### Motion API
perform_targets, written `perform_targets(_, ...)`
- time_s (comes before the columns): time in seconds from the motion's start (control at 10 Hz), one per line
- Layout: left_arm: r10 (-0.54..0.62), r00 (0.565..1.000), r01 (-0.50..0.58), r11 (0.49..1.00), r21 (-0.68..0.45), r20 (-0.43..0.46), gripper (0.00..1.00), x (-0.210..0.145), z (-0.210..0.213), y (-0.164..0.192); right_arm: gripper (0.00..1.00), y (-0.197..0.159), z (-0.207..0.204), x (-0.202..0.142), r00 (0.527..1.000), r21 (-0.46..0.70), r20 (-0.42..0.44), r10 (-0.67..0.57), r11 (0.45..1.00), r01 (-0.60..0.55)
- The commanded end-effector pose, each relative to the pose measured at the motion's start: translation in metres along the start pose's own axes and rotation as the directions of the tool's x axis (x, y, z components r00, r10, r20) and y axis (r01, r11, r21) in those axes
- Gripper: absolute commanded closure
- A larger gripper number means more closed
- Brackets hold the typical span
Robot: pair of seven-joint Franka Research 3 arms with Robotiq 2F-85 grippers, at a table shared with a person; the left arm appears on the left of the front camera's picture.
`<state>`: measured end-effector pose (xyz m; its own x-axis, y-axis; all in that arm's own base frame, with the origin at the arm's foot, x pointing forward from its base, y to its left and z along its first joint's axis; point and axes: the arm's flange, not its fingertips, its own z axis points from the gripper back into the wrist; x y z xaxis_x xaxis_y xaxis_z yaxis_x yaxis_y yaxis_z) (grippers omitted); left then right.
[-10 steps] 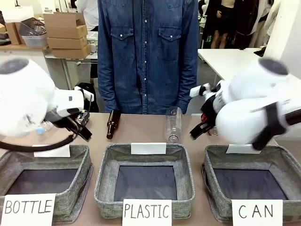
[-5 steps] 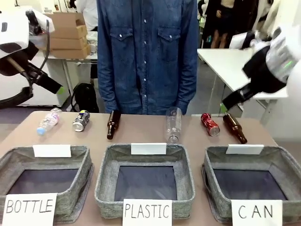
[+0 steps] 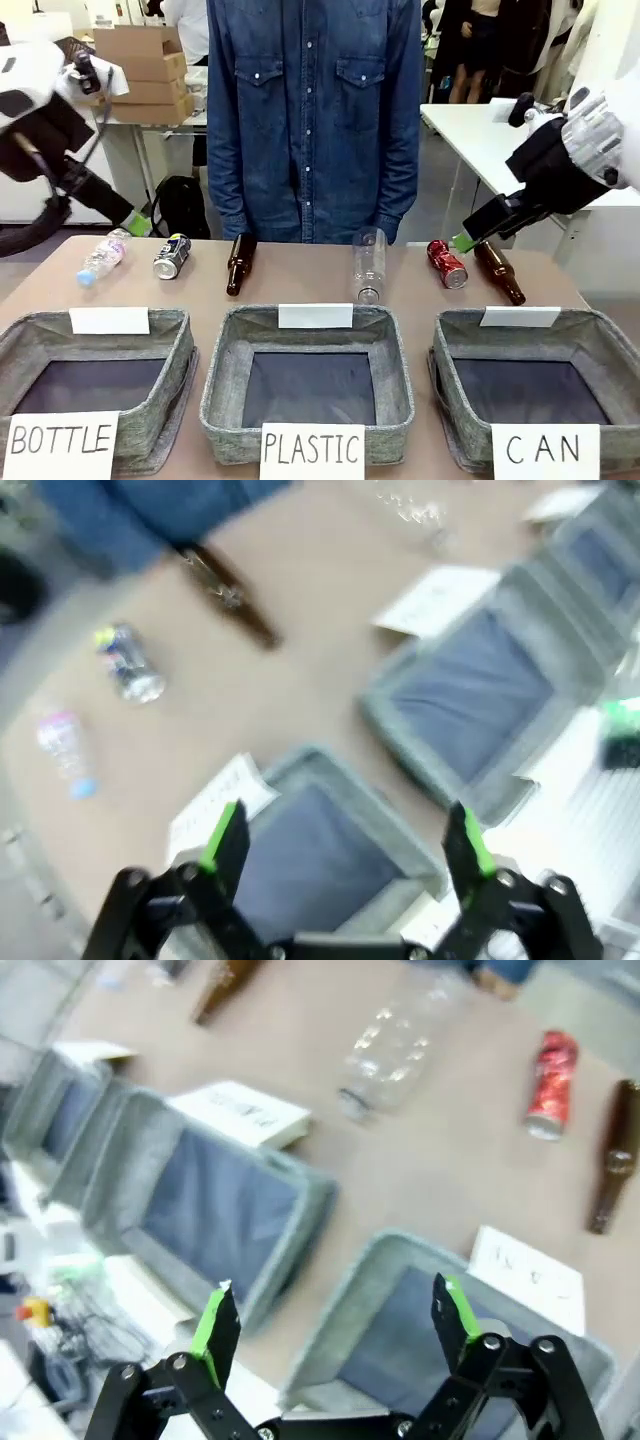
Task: Sort the can waste into the basket.
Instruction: Pick up the can waste from the table and place it in the right Fabric basket.
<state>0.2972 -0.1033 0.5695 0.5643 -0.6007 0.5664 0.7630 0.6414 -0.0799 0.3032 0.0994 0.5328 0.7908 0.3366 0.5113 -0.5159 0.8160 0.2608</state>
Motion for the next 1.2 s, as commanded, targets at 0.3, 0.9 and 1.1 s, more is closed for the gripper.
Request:
perform_targets(0.3,0.593,0.805,-0.358,0.513,-0.780,0.020,0.00,-0.045,0.030,0.093,0.00,-0.094,0.076,-0.062,0.790,0.755,-0.106,-0.604,0.468,0.459)
perform_targets(0.9,0.739,0.656,-0.406,0.515,-0.755,0.151,0.00,-0.076,0.056,0.119,0.00,-0.142,0.123,-0.088,0.743,0.802,0.020,-0.669,0.455,0.388)
perform_targets(1.1,0.749,0.649,-0.314,0.428,-0.847,0.138,0.00,-0.087,0.056,0.141,0.00,-0.142,0.123,-0.088,0.743,0.802,0.020,-0.669,0.455,0.388)
